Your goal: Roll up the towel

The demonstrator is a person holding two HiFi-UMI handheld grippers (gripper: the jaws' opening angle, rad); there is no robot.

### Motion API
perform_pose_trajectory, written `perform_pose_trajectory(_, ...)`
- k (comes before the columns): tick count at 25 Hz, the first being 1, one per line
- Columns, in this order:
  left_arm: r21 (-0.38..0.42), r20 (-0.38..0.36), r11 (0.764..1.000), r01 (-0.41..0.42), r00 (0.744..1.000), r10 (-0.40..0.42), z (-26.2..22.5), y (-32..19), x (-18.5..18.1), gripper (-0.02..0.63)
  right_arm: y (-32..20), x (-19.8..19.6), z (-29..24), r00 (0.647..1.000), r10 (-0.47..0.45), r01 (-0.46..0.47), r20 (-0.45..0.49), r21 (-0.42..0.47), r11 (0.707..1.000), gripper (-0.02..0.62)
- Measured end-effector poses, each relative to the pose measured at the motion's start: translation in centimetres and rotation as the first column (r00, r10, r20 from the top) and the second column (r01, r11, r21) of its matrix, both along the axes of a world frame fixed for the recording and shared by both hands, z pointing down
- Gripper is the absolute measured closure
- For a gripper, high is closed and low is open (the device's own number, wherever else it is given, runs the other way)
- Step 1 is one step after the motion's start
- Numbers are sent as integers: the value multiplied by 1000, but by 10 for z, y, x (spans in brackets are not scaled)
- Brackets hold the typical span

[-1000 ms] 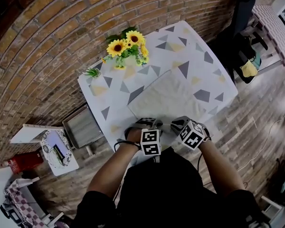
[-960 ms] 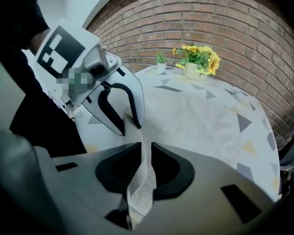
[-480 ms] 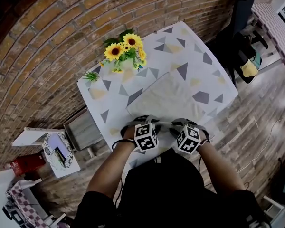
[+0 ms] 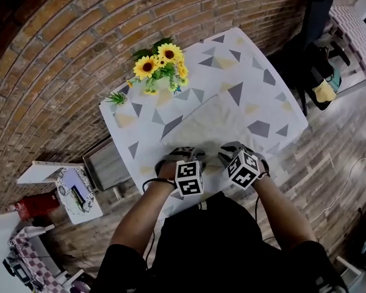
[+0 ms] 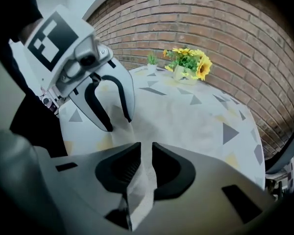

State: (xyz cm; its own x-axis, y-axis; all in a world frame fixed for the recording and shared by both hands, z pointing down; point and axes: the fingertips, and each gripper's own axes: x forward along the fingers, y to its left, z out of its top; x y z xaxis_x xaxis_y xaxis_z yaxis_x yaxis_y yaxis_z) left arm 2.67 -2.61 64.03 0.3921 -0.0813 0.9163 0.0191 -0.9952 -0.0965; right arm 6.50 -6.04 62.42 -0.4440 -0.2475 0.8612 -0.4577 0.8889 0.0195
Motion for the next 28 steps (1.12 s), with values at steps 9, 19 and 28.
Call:
perform_pose_trajectory(9, -19, -31, 988, 154, 987, -155, -11, -34, 3, 446, 33, -14, 1, 983, -183, 183, 33, -17, 983, 408)
perform_pose_trajectory(19, -32, 8, 993, 116, 993, -116, -18, -10, 1, 371, 14, -3, 13, 988, -155, 155, 4, -14, 988, 471)
perform_pose_trajectory(28, 15, -41, 993, 119, 992, -118, -4, -35, -5, 405, 3, -5, -5, 1000, -28, 28, -10, 28, 999, 447)
